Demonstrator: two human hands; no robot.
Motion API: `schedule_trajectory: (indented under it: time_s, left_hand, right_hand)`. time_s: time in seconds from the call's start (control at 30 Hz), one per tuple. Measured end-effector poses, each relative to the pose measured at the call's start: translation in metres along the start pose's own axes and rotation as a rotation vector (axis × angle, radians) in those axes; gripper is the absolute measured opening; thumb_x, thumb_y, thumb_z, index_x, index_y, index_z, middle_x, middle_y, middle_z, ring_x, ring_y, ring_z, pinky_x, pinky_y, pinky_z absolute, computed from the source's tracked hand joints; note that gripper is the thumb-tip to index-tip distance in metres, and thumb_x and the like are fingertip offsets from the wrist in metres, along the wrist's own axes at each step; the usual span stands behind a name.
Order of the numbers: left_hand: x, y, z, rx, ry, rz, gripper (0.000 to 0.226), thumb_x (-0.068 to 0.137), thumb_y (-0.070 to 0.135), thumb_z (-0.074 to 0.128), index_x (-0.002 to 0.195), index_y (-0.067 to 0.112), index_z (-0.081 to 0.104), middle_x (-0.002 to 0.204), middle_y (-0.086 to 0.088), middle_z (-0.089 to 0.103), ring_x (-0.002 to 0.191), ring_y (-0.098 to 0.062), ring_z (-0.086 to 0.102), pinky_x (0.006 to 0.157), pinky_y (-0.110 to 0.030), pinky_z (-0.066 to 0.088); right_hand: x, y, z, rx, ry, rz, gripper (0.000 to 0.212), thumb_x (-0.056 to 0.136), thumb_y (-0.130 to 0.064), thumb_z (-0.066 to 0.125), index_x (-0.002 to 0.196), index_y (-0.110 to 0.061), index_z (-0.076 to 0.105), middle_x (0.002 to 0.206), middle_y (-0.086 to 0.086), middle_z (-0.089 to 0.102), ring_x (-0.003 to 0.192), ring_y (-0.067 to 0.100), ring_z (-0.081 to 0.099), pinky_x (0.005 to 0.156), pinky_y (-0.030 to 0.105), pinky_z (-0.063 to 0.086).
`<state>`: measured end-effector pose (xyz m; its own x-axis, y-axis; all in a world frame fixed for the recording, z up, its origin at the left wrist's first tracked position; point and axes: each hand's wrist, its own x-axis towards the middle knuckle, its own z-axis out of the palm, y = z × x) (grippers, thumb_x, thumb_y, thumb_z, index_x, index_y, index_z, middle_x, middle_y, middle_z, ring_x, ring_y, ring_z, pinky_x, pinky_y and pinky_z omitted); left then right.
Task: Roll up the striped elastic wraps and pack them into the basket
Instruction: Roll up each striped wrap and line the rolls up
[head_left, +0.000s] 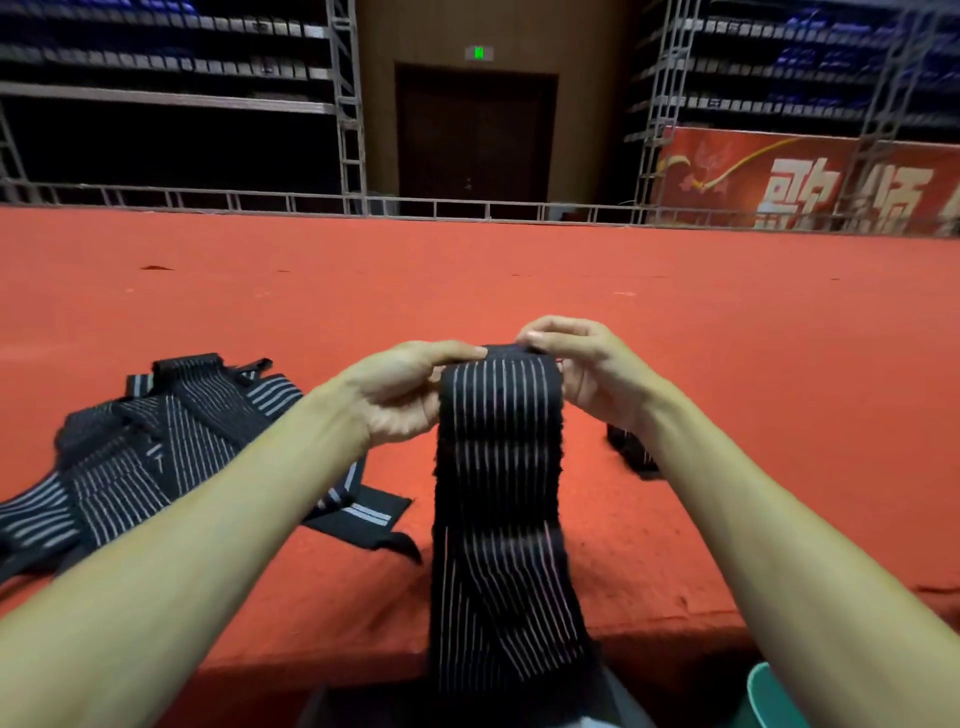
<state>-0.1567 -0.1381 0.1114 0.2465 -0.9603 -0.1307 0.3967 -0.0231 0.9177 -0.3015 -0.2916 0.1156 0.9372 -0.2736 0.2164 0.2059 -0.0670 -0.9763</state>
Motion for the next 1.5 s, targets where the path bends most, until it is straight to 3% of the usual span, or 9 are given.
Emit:
schedule_trajectory:
  time_s: [0.1, 0.23, 0.37, 0.47, 0.67, 1.0, 1.2, 1.33, 1.5]
  left_hand:
    - [0.011, -0.005, 0.001, -0.061, 0.065, 0.027, 0.012, 0.088, 0.007, 0.059, 0.099, 0.003, 0.06, 0.084, -0.007, 0.059, 0.072, -0.011, 0.056, 0.065, -0.019, 0.055]
    - [0.032, -0.043, -0.015, 0.356, 0.312, 0.036, 0.011, 0.096, 0.013, 0.054, 0.093, 0.007, 0.062, 0.08, -0.005, 0.063, 0.064, -0.014, 0.06, 0.055, -0.028, 0.054]
    - [0.056, -0.073, -0.037, 0.51, 0.39, 0.167, 0.01, 0.097, 0.017, 0.054, 0.094, 0.012, 0.062, 0.08, -0.007, 0.063, 0.068, -0.017, 0.06, 0.057, -0.029, 0.05]
    - [0.076, -0.088, -0.054, 0.556, 0.446, 0.302, 0.007, 0.094, 0.014, 0.058, 0.09, 0.012, 0.063, 0.073, -0.003, 0.062, 0.059, -0.008, 0.059, 0.051, -0.024, 0.048]
    - [0.114, -0.118, -0.088, 0.681, 0.537, 0.5, 0.015, 0.089, 0.012, 0.064, 0.087, 0.027, 0.066, 0.087, 0.012, 0.069, 0.076, 0.008, 0.06, 0.074, -0.011, 0.044]
    - [0.127, -0.134, -0.101, 0.55, 0.4, 0.531, 0.016, 0.093, 0.005, 0.057, 0.095, 0.02, 0.063, 0.091, 0.009, 0.067, 0.084, 0.001, 0.061, 0.077, -0.014, 0.046]
    - [0.125, -0.135, -0.097, 0.509, 0.415, 0.505, 0.013, 0.093, 0.008, 0.057, 0.099, 0.018, 0.063, 0.088, 0.012, 0.066, 0.074, 0.002, 0.06, 0.068, -0.013, 0.047]
    - [0.122, -0.134, -0.097, 0.41, 0.403, 0.453, 0.014, 0.093, 0.006, 0.056, 0.102, 0.015, 0.063, 0.081, 0.01, 0.067, 0.068, -0.002, 0.06, 0.062, -0.016, 0.049]
    - [0.124, -0.137, -0.099, 0.4, 0.414, 0.425, 0.017, 0.094, 0.003, 0.053, 0.101, 0.015, 0.062, 0.09, 0.005, 0.067, 0.077, 0.001, 0.061, 0.069, -0.013, 0.047]
  right_hand:
    - [0.007, 0.011, -0.004, -0.155, 0.065, 0.083, 0.008, 0.09, -0.013, 0.063, 0.092, -0.006, 0.064, 0.077, 0.014, 0.054, 0.057, 0.019, 0.049, 0.049, 0.023, 0.045]
    - [0.02, 0.054, -0.01, -0.385, 0.19, 0.168, 0.01, 0.092, -0.017, 0.063, 0.09, -0.007, 0.065, 0.06, 0.006, 0.052, 0.044, 0.01, 0.052, 0.047, 0.025, 0.047]
    - [0.034, 0.089, -0.013, -0.401, 0.23, 0.192, 0.022, 0.096, -0.022, 0.058, 0.098, -0.002, 0.063, 0.062, 0.004, 0.051, 0.043, 0.01, 0.051, 0.045, 0.024, 0.047]
    - [0.047, 0.113, -0.014, -0.396, 0.265, 0.181, 0.03, 0.099, -0.032, 0.051, 0.086, -0.007, 0.063, 0.059, 0.002, 0.05, 0.043, 0.008, 0.047, 0.044, 0.022, 0.045]
    - [0.082, 0.166, -0.017, -0.391, 0.413, 0.143, 0.058, 0.099, -0.042, 0.046, 0.082, 0.013, 0.058, 0.063, 0.009, 0.043, 0.051, 0.015, 0.039, 0.047, 0.025, 0.031]
    - [0.086, 0.202, -0.026, -0.203, 0.42, 0.079, 0.039, 0.096, -0.033, 0.055, 0.075, -0.001, 0.061, 0.052, 0.001, 0.04, 0.04, 0.008, 0.036, 0.038, 0.018, 0.029]
    - [0.083, 0.202, -0.026, -0.169, 0.378, 0.089, 0.038, 0.095, -0.032, 0.056, 0.085, 0.003, 0.067, 0.068, 0.012, 0.055, 0.057, 0.02, 0.048, 0.044, 0.021, 0.036]
    - [0.08, 0.2, -0.024, -0.063, 0.357, 0.095, 0.026, 0.095, -0.021, 0.058, 0.091, 0.002, 0.07, 0.056, -0.003, 0.058, 0.042, 0.004, 0.048, 0.04, 0.015, 0.035]
    - [0.078, 0.201, -0.023, -0.041, 0.377, 0.081, 0.017, 0.089, -0.018, 0.066, 0.094, -0.004, 0.073, 0.088, 0.019, 0.072, 0.076, 0.021, 0.062, 0.071, 0.037, 0.049]
